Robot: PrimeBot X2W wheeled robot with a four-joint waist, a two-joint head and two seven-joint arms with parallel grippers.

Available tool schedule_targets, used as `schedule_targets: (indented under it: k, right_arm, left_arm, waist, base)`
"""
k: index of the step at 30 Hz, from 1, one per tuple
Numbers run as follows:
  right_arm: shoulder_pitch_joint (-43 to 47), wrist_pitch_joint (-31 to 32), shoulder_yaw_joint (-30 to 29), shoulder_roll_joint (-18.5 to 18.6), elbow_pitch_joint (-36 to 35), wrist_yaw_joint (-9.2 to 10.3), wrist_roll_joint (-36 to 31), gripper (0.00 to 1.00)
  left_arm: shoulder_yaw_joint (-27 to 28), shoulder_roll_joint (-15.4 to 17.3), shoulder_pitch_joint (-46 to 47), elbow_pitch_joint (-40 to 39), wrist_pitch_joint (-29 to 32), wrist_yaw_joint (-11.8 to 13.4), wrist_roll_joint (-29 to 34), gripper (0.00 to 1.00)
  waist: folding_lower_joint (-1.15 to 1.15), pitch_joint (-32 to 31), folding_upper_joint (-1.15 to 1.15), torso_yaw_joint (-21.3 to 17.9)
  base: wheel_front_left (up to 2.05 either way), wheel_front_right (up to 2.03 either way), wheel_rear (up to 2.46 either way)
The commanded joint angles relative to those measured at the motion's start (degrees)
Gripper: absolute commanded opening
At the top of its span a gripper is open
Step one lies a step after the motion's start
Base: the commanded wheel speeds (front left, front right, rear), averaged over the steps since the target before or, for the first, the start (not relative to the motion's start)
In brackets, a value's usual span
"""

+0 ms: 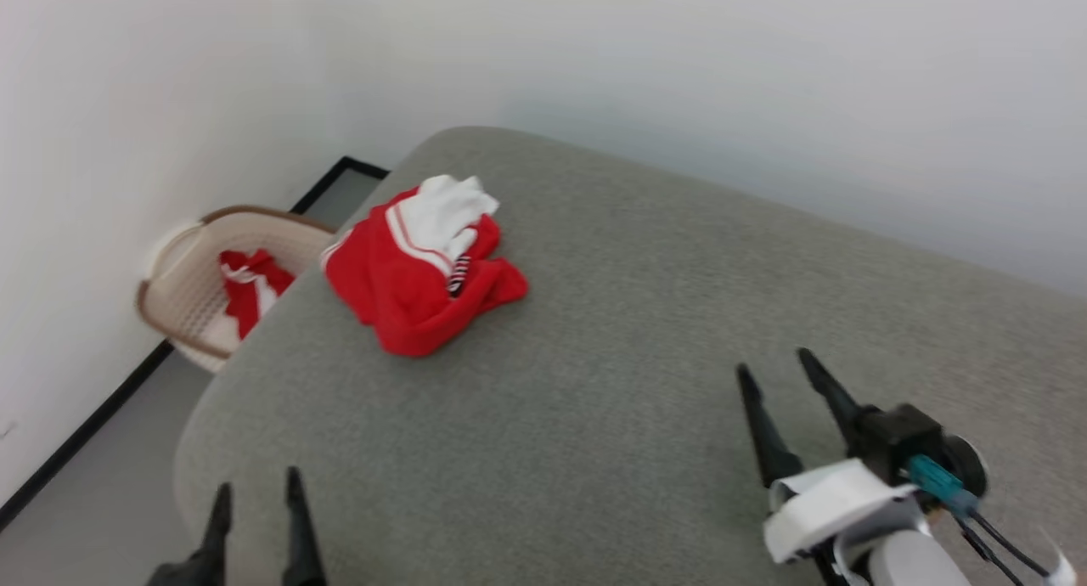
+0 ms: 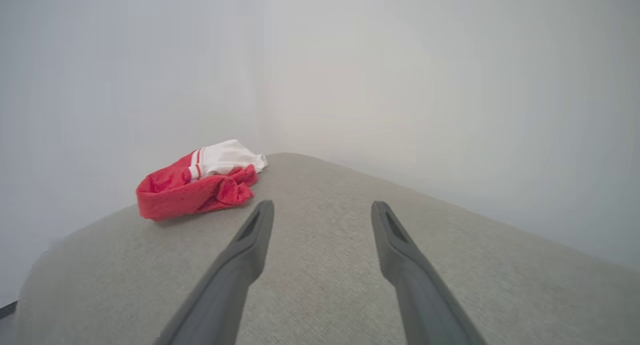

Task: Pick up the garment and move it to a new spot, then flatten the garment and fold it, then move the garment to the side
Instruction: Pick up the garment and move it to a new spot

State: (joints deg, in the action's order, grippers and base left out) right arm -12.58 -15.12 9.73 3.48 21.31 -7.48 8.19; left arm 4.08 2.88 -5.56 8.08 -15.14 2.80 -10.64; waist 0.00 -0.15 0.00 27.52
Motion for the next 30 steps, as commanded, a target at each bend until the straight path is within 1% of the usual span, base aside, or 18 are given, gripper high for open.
schedule_targets:
  k: [1, 5, 7, 10, 12, 14, 17, 20, 21, 24, 28, 30]
  right_arm:
    - [-1.7, 0.0, 1.7, 0.4, 1.0, -0.02, 0.7, 1.00]
    - [-4.2, 0.0, 4.8, 1.4, 3.2, -0.01, 2.5, 1.00]
    - [-4.7, 0.0, 5.4, 1.7, 3.4, -0.02, 3.4, 1.00]
    - [-4.5, 0.0, 4.9, 2.1, 2.7, -0.02, 4.3, 1.00]
    - [-3.3, 0.0, 3.9, 2.2, 2.4, -0.01, 4.5, 1.00]
    - [-1.8, 0.0, 2.5, 2.1, 1.9, -0.02, 4.5, 1.00]
    - [0.7, 0.0, 0.0, 1.8, 0.5, -0.02, 3.7, 1.00]
    - [4.0, 0.0, -2.3, 1.7, -1.3, -0.02, 2.9, 1.00]
    - [3.9, 0.0, -2.1, 1.5, -2.1, -0.02, 2.5, 1.00]
    - [2.8, 0.0, -2.8, 2.2, -4.1, -0.02, 1.9, 1.00]
    - [-0.1, 0.0, -2.6, 3.1, -5.9, -0.02, 1.8, 1.00]
    - [-1.5, 0.0, -2.4, 3.5, -6.5, -0.02, 1.9, 1.00]
  left_arm:
    - [0.4, 0.0, -1.0, -1.1, 0.0, 1.1, -1.2, 1.00]
    - [-0.7, 0.0, -2.5, -3.4, 0.0, 2.8, -2.4, 1.00]
    - [-1.5, 0.0, -3.1, -4.0, 0.0, 3.7, -2.7, 1.00]
    - [-2.3, 0.0, -3.8, -4.6, 0.0, 4.4, -3.3, 1.00]
    - [-2.8, 0.0, -3.7, -4.1, 0.0, 3.3, -2.7, 1.00]
    - [-3.6, 0.0, -2.6, -2.9, 0.0, 1.7, -1.1, 1.00]
    - [-4.8, 1.6, 1.4, 0.0, 0.0, -1.9, 1.3, 1.00]
    - [-6.6, 3.8, 7.8, 4.9, 0.0, -6.0, 2.7, 1.00]
    - [-6.4, 5.0, 10.1, 6.0, 0.0, -6.6, 2.9, 1.00]
    - [-5.6, 7.0, 18.7, 10.3, 0.0, -8.3, 1.1, 1.00]
    - [-4.0, 11.3, 31.3, 18.3, 0.7, -9.6, -2.5, 1.00]
    - [-3.4, 12.8, 37.0, 22.6, 2.4, -10.0, -5.0, 1.00]
  waist:
    - [0.00, 1.3, 0.00, 3.1]
    - [0.00, 2.0, 0.00, 3.4]
    - [0.00, 1.9, 0.00, 3.3]
    - [0.00, 1.7, 0.00, 3.1]
    - [0.00, 1.3, 0.00, 2.9]
    - [0.00, 0.9, 0.00, 2.4]
    - [0.00, 0.3, 0.00, 1.4]
    - [0.00, 0.0, 0.00, 0.1]
    - [0.00, 1.0, 0.00, -1.7]
    - [0.00, 4.4, 0.00, -6.6]
    - [0.00, 9.9, 0.00, -12.8]
    - [0.00, 12.7, 0.00, -15.6]
  base:
    - [0.00, 0.00, 0.00]
    - [0.00, 0.00, 0.00]
    - [0.00, 0.00, 0.00]
    - [0.00, 0.00, 0.00]
    - [0.00, 0.00, 0.00]
    - [0.00, 0.00, 0.00]
    - [0.00, 0.00, 0.00]
    - [0.00, 0.00, 0.00]
    - [0.00, 0.00, 0.00]
    - [0.00, 0.00, 0.00]
    - [0.00, 0.00, 0.00]
    - [0.00, 0.00, 0.00]
